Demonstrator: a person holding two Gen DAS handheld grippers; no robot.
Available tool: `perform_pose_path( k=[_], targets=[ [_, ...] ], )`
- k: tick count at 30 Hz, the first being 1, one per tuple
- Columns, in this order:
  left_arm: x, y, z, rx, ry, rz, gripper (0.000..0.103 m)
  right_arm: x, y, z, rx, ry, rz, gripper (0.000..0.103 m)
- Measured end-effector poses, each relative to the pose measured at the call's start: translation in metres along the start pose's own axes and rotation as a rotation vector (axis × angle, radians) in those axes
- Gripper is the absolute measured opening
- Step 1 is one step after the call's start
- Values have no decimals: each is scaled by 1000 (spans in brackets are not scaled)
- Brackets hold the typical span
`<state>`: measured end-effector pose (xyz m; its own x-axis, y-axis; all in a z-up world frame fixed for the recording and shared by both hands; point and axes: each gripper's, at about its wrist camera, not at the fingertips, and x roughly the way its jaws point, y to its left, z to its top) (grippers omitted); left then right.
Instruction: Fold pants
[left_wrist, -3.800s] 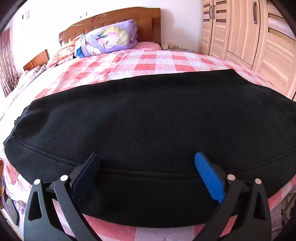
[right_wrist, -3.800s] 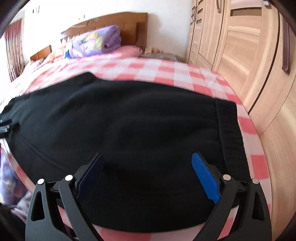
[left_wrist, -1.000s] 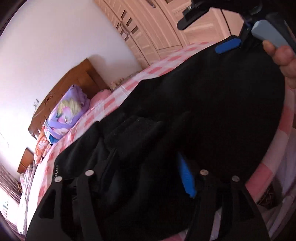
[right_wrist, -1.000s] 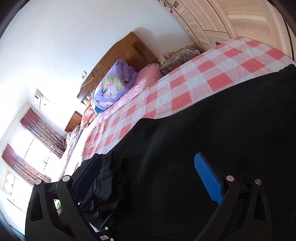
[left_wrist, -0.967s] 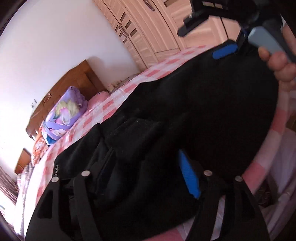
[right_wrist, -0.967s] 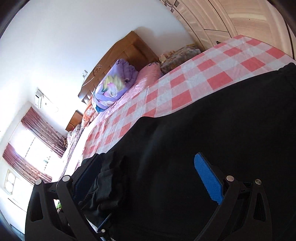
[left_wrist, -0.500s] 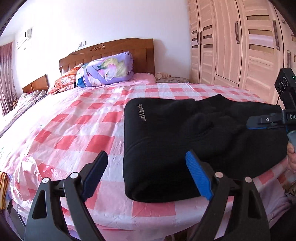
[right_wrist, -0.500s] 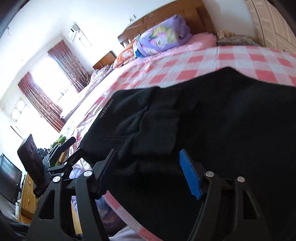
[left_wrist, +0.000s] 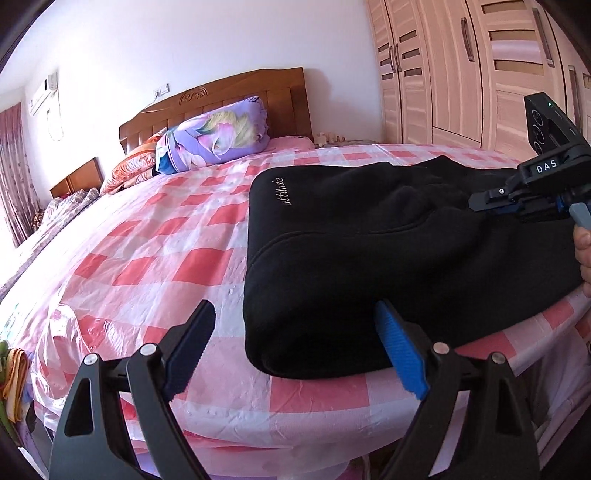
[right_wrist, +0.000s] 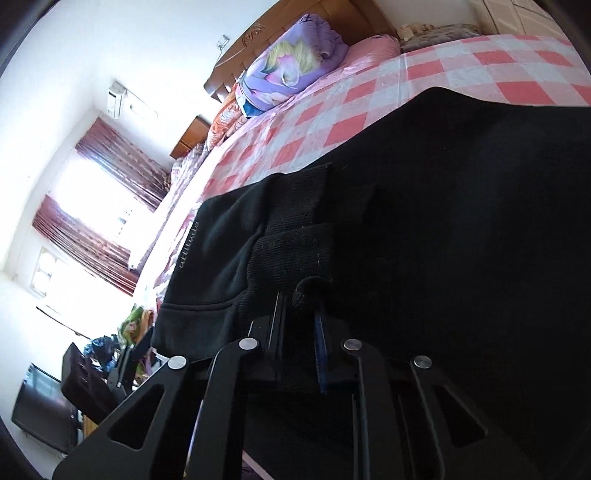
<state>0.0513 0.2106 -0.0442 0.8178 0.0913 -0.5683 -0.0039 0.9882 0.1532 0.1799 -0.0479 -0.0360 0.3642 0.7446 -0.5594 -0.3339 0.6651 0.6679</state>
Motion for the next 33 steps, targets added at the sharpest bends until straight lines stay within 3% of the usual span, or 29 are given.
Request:
perform_pose_path(
  k=[7, 10, 15, 18, 22, 26, 30, 33],
  targets=[
    [-18, 14, 7, -61, -67, 30, 88, -53, 41, 3, -81, -122, 32, 9],
    [-27, 21, 10, -84, -97, 27, 88, -51, 24, -13, -56, -84, 3, 9],
    [-18, 17, 13, -79, -75, 21, 88, -12, -21, -36, 39, 14, -27, 9],
    [-24, 11, 23, -47, -98, 48, 88, -19, -8, -32, -13, -6, -30, 9],
    [-41, 21, 40, -101, -157, 5, 88, -19, -8, -32, -29, -11, -56, 9],
    [-27, 30, 43, -128, -133, 64, 89, -16, -20, -35, 21, -4, -38, 8],
    [-36, 47, 41, -236, -169, 39, 89, -24, -13, -32, -5, -24, -44, 8],
    [-26, 43, 50, -206, -123, 58, 89, -20, -15, -32, -3, -17, -49, 8]
  ],
)
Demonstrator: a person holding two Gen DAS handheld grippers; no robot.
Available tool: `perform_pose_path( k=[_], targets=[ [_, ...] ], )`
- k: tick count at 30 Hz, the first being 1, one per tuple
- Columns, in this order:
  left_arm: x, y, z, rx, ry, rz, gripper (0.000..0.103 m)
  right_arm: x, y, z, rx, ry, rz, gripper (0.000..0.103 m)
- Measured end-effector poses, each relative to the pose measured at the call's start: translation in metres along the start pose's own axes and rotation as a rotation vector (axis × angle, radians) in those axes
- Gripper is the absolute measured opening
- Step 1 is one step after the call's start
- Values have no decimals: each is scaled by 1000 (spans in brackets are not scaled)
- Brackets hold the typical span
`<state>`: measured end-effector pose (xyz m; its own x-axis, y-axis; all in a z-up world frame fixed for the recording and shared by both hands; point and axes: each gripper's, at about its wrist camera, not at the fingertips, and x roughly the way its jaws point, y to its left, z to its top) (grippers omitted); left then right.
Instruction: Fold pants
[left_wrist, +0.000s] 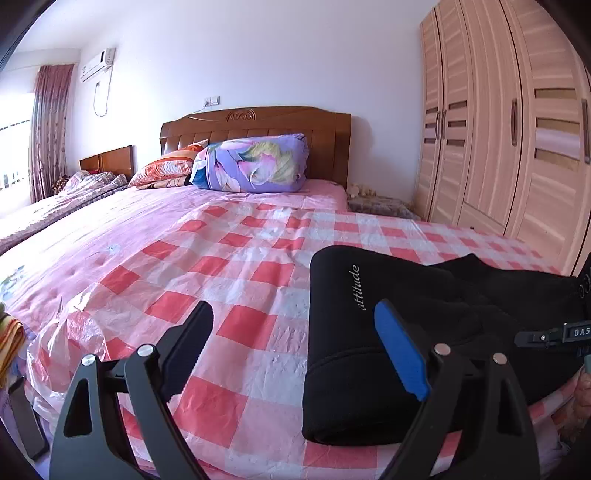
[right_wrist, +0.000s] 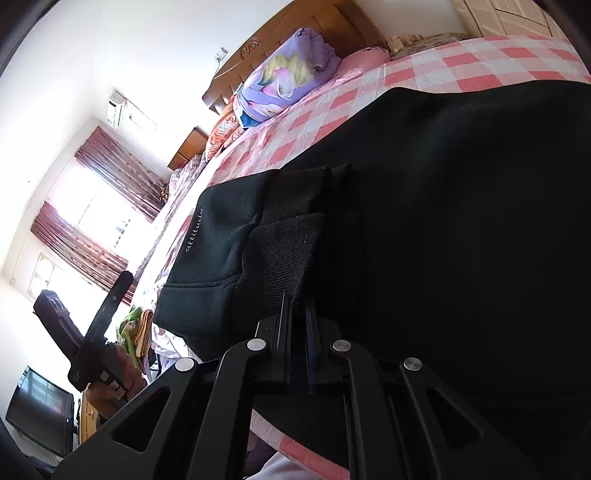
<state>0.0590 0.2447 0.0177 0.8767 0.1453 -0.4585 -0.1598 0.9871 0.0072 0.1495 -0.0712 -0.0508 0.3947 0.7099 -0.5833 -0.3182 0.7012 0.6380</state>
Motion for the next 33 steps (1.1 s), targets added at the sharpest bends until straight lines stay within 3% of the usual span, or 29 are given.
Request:
perform_pose_path(
  k=[3, 4, 8, 9, 10, 11, 12, 16, 21, 24, 28, 29, 31, 33],
  targets=[
    [39, -25, -19, 172, 159, 60, 89, 2, -2, 2, 16, 17, 6, 9],
    [47, -33, -31, 211, 189, 44, 89, -1, 0, 3, 6, 22, 7, 17],
    [48, -23, -43, 123, 179, -1, 89, -22, -4, 7, 24, 19, -2, 22],
    [51, -17, -43, 87, 193, -28, 89, -29, -10, 8, 52, 12, -5, 33],
    [55, -12, -43, 56, 205, -45, 93, -34, -14, 7, 74, 8, -2, 74],
    [56, -10, -44, 44, 209, -49, 94, -39, -17, 4, 90, -1, 8, 91],
    [57, -9, -44, 43, 206, -50, 95, -45, -17, 2, 84, -26, 48, 93],
    [55, -13, -44, 49, 189, -28, 96, -38, -8, 3, 21, 2, 8, 93],
    [50, -20, -43, 81, 173, 10, 95, 7, 16, 8, -80, 118, -18, 94],
    [50, -21, -43, 87, 169, 12, 95, 28, 21, 18, -46, 159, 64, 74],
    [52, -15, -43, 55, 179, -15, 95, 43, 13, 31, -15, 128, 91, 64],
    [52, -15, -43, 54, 179, -16, 95, 44, 8, 35, 10, 118, 106, 58],
    [52, -16, -43, 55, 178, -16, 95, 42, 1, 38, 45, 86, 96, 31],
    [49, -18, -40, 63, 172, -7, 95, 27, 6, 36, 31, 29, 83, 24]
  ],
)
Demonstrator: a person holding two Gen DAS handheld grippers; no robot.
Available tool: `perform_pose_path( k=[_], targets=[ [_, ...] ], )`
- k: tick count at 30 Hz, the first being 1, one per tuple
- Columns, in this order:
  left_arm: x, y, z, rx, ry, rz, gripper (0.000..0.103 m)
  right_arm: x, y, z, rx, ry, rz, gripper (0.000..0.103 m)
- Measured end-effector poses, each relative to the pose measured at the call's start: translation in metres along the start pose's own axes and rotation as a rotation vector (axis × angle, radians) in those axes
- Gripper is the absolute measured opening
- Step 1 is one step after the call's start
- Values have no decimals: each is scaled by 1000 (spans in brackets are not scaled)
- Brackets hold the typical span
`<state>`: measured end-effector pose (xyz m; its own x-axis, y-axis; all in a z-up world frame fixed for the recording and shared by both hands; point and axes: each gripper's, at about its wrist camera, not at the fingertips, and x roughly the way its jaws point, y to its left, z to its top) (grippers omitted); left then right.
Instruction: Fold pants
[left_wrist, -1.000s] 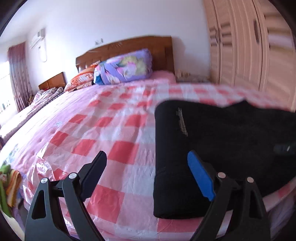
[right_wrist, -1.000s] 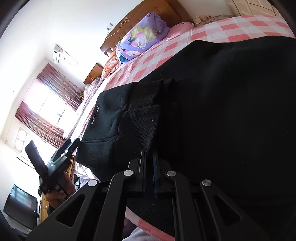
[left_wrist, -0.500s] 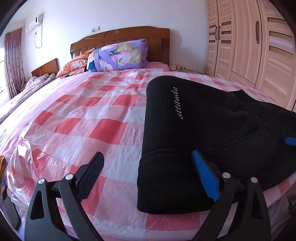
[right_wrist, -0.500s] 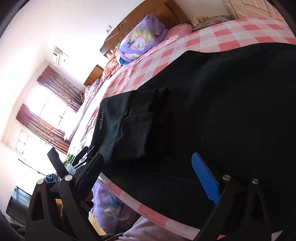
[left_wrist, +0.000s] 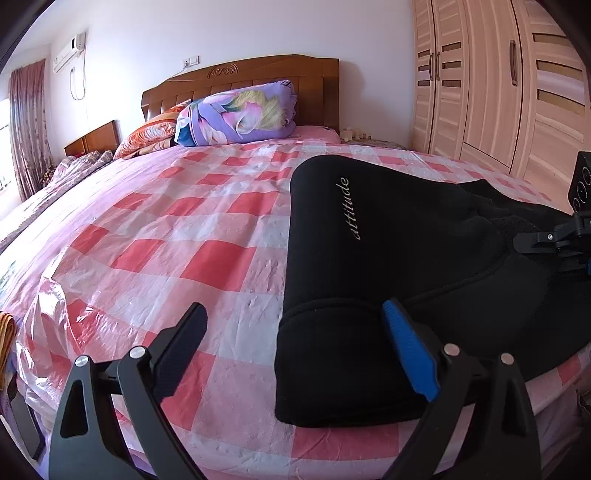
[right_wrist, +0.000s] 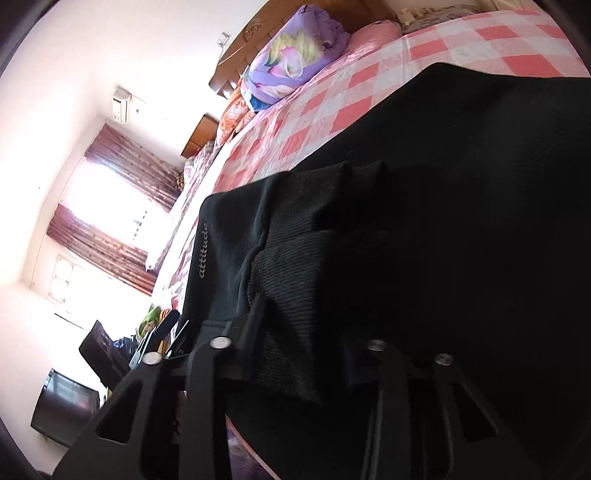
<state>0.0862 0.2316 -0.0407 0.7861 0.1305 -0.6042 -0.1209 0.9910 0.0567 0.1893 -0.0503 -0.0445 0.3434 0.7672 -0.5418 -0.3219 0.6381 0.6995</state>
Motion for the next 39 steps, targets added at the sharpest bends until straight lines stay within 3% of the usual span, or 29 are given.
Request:
perform_pose_path(
  k=[1, 5, 7, 9, 13, 17, 20, 21, 22, 23, 24, 27, 31, 35, 36, 37, 38, 39],
  targets=[
    [-4, -2, 2, 4, -4, 6, 95, -12, 13, -3, -52, -46, -30, 17],
    [-25, -15, 14, 64, -53, 35, 95, -70, 45, -4, -183, -211, -108, 13],
    [-33, -26, 19, 102, -75, 22, 95, -97, 33, -10, -167, -267, -157, 3],
    [-30, -39, 20, 146, -69, 26, 95, -111, 10, -21, -114, -294, -211, 3],
    [-2, -60, 9, 203, -3, 46, 95, -118, -50, -44, 8, -225, -214, 4],
    [3, -50, 11, 146, 16, 6, 95, -98, -52, -43, 54, -105, -141, 13],
    [1, -46, 11, 145, 24, 7, 95, -88, -44, -33, 19, -73, -114, 17],
    [-1, -47, 10, 150, 21, 12, 95, -83, -43, -31, 16, -58, -116, 29],
    [-2, -49, 9, 154, 17, 18, 95, -80, -44, -30, 21, -46, -98, 72],
    [-3, -50, 9, 155, 14, 23, 95, -82, -42, -30, 24, -60, -61, 89],
    [-3, -51, 9, 155, 11, 27, 95, -83, -39, -31, 10, -86, -22, 96],
    [-11, -53, 12, 156, -17, 32, 95, -74, -36, -30, -17, -35, -72, 96],
    [-25, -61, 16, 193, -69, 37, 95, -50, -20, -20, -29, 29, -19, 96],
    [-17, -54, 15, 174, -47, 46, 95, -20, -4, -9, -102, 64, -30, 97],
    [-15, -51, 14, 160, -37, 47, 95, -14, -3, -6, -104, 61, -8, 90],
    [-14, -48, 12, 147, -31, 40, 95, -9, -4, -1, -94, 57, 31, 74],
    [-13, -45, 11, 136, -25, 30, 95, -2, -7, 3, -69, 59, 54, 68],
    [-13, -43, 10, 131, -22, 26, 95, 3, -11, 6, -44, 60, 66, 52]
  ],
)
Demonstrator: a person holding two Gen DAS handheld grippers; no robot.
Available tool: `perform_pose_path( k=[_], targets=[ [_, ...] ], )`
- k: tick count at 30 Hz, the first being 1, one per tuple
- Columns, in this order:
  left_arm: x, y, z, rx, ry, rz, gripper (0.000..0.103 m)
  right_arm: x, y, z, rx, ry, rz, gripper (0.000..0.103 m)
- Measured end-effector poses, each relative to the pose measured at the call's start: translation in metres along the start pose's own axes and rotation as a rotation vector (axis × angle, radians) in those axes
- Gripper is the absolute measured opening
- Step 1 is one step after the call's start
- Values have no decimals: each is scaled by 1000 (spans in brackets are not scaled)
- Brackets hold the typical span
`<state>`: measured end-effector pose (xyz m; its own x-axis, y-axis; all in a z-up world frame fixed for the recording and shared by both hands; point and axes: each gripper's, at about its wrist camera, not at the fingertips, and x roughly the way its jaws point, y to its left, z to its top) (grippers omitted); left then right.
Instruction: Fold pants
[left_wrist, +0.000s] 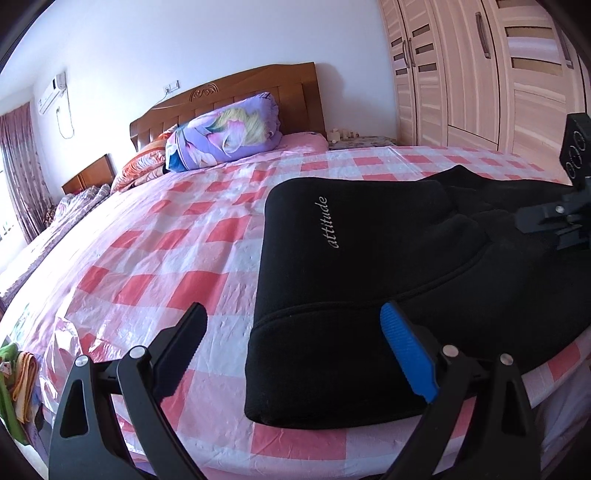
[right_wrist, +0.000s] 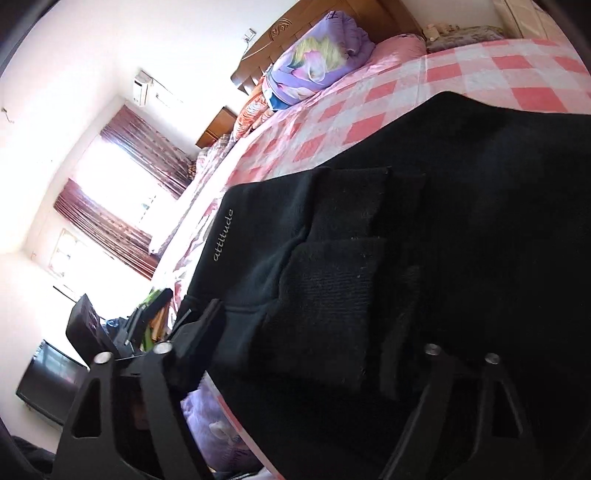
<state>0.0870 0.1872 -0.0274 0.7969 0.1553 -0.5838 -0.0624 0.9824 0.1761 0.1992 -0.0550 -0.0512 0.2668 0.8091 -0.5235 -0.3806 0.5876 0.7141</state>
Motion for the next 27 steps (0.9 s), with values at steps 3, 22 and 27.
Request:
perform_pose_path(
  k=[3, 22, 27],
  targets=[
    [1, 3, 0, -4, 5, 2, 95, 4, -6, 2, 31, -27, -8, 32],
    [7, -18, 9, 35, 28, -3, 97, -64, -22, -36, 44, -197, -106, 22],
    [-21, -19, 30, 23, -57, 13, 96, -58, -19, -31, 48, -200, -105, 22]
  ],
)
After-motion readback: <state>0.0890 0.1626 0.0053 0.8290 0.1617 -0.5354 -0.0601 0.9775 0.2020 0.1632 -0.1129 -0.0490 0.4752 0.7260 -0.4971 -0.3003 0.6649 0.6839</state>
